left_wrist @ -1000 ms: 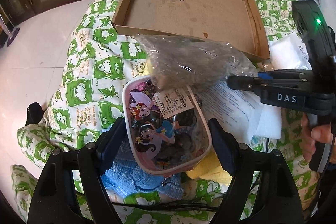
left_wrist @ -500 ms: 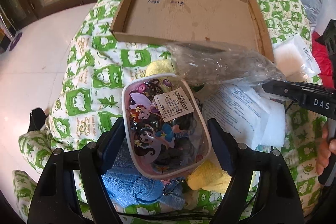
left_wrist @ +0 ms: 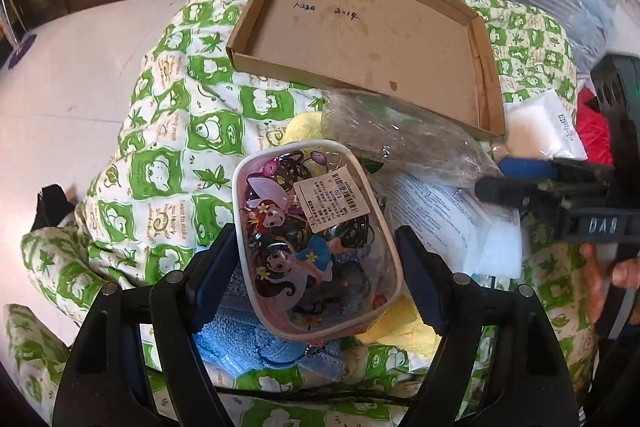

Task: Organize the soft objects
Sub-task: 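Grasp the pink-rimmed plastic box with the left gripper while the right gripper lifts the grey bag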

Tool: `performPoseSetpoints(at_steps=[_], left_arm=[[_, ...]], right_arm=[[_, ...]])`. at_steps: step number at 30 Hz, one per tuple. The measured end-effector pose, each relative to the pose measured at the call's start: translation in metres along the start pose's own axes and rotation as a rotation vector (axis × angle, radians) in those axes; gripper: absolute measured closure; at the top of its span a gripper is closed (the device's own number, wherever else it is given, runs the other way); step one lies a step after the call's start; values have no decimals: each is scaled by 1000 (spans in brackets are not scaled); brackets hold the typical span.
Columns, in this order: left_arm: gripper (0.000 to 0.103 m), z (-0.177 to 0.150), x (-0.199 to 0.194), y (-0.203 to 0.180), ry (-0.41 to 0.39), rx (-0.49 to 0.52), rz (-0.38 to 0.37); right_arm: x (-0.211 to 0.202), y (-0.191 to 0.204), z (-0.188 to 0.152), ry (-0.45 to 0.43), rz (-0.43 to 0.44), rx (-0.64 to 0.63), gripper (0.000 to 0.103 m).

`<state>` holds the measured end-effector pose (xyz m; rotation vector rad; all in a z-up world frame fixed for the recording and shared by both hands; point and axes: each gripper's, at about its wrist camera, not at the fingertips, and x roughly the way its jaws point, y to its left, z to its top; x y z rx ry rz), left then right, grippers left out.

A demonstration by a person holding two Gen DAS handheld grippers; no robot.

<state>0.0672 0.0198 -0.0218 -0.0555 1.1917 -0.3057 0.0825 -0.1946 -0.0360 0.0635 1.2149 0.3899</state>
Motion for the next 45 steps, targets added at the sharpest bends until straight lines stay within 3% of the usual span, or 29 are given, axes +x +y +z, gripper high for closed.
performPoseSetpoints(at_steps=[8, 9, 10, 12, 13, 14, 34, 39, 45], left_arm=[[24, -4, 3, -6, -1, 46, 23], [24, -4, 4, -6, -1, 46, 22], [24, -3, 5, -6, 0, 45, 21], [24, -2, 6, -6, 3, 44, 23], [24, -2, 6, -6, 3, 46, 25], [24, -2, 6, -6, 3, 48, 27], [24, 3, -24, -28, -68, 111, 97], [24, 17, -21, -32, -72, 128, 88], [24, 63, -10, -17, -78, 82, 54]], right_arm=[[49, 1, 30, 52, 6, -32, 29], [55, 1, 28, 56, 6, -26, 34], [57, 1, 25, 54, 8, -25, 49], [52, 0, 20, 38, 2, -23, 65], [48, 0, 19, 32, -6, -22, 79], [44, -1, 18, 23, -17, -18, 83], [-23, -4, 4, -127, -44, 6, 84], [-25, -12, 7, -149, -59, 24, 84], [-21, -20, 21, -188, -111, 35, 84]])
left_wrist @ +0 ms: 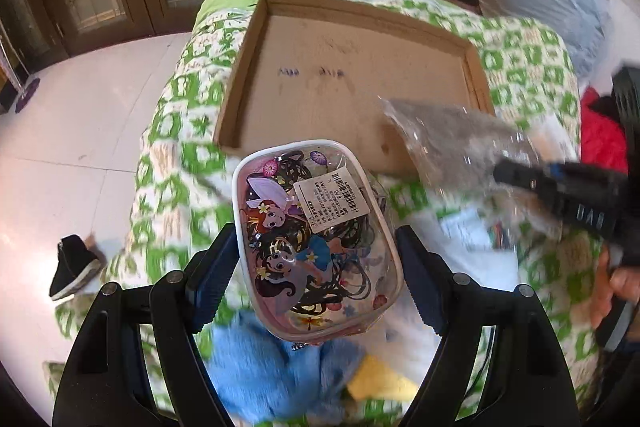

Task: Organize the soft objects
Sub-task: 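Grasp the pink-rimmed plastic box with the left gripper while the right gripper lifts the grey bag, then lower the plastic box and grey bag into the cardboard tray, open both grippers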

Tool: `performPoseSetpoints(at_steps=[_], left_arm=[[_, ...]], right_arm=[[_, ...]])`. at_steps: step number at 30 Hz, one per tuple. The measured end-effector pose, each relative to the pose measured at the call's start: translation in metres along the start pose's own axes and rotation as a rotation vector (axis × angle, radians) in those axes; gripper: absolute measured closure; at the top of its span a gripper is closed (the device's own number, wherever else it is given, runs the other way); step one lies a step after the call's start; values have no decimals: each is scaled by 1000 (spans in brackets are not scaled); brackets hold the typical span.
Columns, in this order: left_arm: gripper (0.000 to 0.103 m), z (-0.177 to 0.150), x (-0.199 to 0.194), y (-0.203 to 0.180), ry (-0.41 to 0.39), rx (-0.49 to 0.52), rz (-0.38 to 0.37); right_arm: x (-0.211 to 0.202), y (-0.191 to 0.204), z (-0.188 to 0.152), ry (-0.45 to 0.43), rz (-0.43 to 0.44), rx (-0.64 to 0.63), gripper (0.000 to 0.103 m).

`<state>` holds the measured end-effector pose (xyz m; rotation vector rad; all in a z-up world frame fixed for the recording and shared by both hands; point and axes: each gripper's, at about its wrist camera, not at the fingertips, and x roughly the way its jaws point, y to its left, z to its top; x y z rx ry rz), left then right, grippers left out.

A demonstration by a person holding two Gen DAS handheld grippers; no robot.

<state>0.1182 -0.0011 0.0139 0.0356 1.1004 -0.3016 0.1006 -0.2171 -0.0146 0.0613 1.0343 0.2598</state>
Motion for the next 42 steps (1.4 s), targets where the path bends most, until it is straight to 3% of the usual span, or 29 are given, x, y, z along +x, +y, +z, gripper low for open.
performPoseSetpoints(at_steps=[11, 19, 27, 33, 37, 42], left_arm=[[24, 63, 49, 23, 26, -111, -76], [24, 84, 72, 28, 7, -124, -73], [24, 101, 88, 17, -22, -42, -13], [24, 90, 105, 7, -6, 57, 87], [24, 84, 106, 7, -20, 76, 118], [24, 80, 99, 16, -12, 20, 81]], right_arm=[[42, -14, 38, -7, -48, -21, 84], [75, -21, 44, 6, -54, -44, 83], [83, -15, 54, -24, -55, -59, 81], [89, -14, 55, -28, -47, -59, 80], [89, -12, 52, -38, -62, -61, 37], [87, -8, 45, -45, -91, -82, 35]])
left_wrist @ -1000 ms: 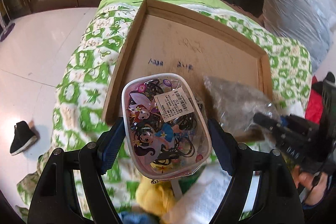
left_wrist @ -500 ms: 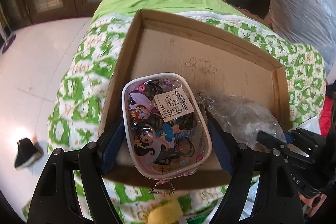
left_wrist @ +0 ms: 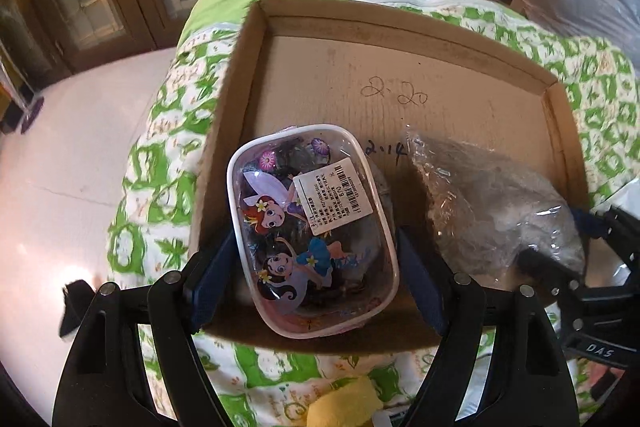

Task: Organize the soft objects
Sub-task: 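Lower the plastic box and grey bag into the cardboard tray, open both grippers, then grasp the white printed medical pouch with the left gripper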

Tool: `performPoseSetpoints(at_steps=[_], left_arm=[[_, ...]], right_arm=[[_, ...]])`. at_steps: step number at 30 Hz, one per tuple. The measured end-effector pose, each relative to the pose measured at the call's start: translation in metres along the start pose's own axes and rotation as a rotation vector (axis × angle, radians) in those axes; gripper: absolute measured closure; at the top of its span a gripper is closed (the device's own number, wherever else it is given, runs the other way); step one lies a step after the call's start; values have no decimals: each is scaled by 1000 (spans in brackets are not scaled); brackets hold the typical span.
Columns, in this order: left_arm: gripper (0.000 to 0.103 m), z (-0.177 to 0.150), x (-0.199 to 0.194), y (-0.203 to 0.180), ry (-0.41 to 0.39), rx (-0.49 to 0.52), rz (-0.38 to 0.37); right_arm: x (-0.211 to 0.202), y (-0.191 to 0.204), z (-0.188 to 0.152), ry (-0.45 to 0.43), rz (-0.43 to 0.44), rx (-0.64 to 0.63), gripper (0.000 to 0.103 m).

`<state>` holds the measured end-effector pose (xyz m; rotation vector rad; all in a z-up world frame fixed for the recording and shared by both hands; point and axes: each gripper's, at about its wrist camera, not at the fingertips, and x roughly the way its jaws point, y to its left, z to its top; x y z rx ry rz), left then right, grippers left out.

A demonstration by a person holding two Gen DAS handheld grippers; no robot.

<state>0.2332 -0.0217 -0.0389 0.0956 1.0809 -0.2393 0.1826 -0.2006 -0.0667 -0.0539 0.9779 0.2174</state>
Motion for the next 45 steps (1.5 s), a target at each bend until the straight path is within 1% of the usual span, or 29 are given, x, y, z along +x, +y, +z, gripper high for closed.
performPoseSetpoints(at_steps=[2, 4, 8, 13, 19, 26, 36, 42, 45], left_arm=[[23, -3, -7, 3, -14, -13, 2], [23, -5, -15, 5, -23, -10, 5], [23, -13, -29, 0, -42, 17, 26], [23, -34, -46, -9, -57, 52, 35], [23, -59, -57, -18, -37, 53, 0], [23, -78, -77, -28, -58, 62, -31], [23, -102, -88, -40, -44, 92, -48], [23, -116, -93, -51, -36, 125, -59], [23, -122, -96, -56, -35, 148, -61]], right_arm=[[-2, -3, -3, 0, -2, 18, 26], [-6, -7, -7, -2, -2, 38, 23], [-18, -12, -10, -28, -36, 62, 23], [-37, -12, -21, -62, -61, 77, 23], [-52, -8, -34, -90, -87, 73, 23], [-59, -7, -42, -92, -87, 82, 23], [-75, 1, -57, -108, -111, 73, 23], [-86, 6, -66, -124, -99, 73, 23], [-91, 8, -71, -122, -73, 88, 23]])
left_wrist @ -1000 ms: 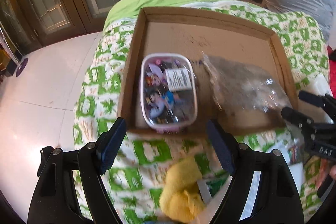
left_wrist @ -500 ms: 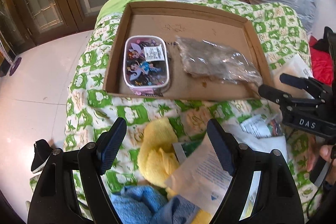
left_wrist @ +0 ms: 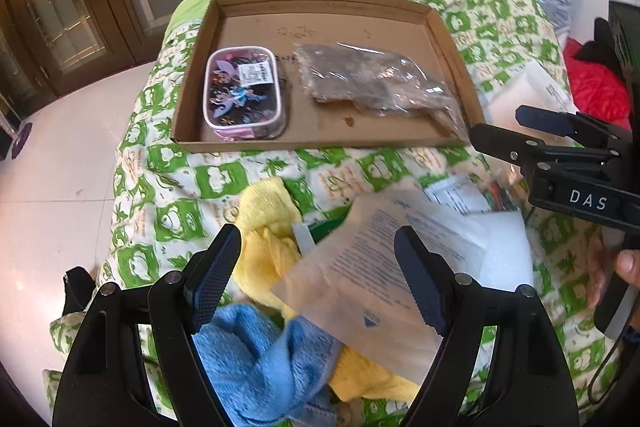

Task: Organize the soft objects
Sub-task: 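Grasp the white printed medical pouch with the left gripper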

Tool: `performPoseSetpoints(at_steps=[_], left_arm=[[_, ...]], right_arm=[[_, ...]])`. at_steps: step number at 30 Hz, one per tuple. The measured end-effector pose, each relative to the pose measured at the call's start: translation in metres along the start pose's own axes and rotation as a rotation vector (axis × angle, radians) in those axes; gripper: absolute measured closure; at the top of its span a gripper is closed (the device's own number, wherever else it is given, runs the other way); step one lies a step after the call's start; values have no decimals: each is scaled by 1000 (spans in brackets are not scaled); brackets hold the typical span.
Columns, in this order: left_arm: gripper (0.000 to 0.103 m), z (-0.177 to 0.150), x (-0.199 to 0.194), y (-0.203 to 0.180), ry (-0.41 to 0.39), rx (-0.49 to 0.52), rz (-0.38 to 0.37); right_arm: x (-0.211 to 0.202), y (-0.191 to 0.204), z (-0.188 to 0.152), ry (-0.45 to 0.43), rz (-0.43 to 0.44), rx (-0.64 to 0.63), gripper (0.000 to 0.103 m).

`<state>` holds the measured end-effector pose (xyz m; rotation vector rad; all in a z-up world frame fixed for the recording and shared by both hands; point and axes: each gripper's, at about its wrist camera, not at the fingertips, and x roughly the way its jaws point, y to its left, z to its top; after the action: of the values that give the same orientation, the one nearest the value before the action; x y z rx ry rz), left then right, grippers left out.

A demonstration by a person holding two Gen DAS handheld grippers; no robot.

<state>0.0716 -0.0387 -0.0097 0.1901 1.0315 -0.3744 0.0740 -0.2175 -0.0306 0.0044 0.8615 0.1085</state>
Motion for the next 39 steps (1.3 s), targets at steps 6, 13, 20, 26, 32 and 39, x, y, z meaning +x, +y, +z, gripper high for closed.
performPoseSetpoints(at_steps=[6, 13, 20, 26, 32, 39], left_arm=[[23, -9, -3, -7, 15, 23, -19], [23, -20, -19, 13, 2, 23, -17], [23, -24, -21, -5, 20, 92, -76], [23, -24, 0, -46, 109, 257, -126], [23, -24, 25, -58, 160, 353, -53], [4, -2, 62, -43, 204, 297, -37]], right_arm=[[-9, 4, -11, 14, 11, 8, 23], [-21, -11, -35, 95, 40, 125, 23], [-15, -17, -56, 194, 56, 177, 23], [-11, -18, -58, 205, 46, 183, 23], [-6, -19, -60, 218, 36, 185, 23], [-1, -16, -62, 237, 32, 174, 23]])
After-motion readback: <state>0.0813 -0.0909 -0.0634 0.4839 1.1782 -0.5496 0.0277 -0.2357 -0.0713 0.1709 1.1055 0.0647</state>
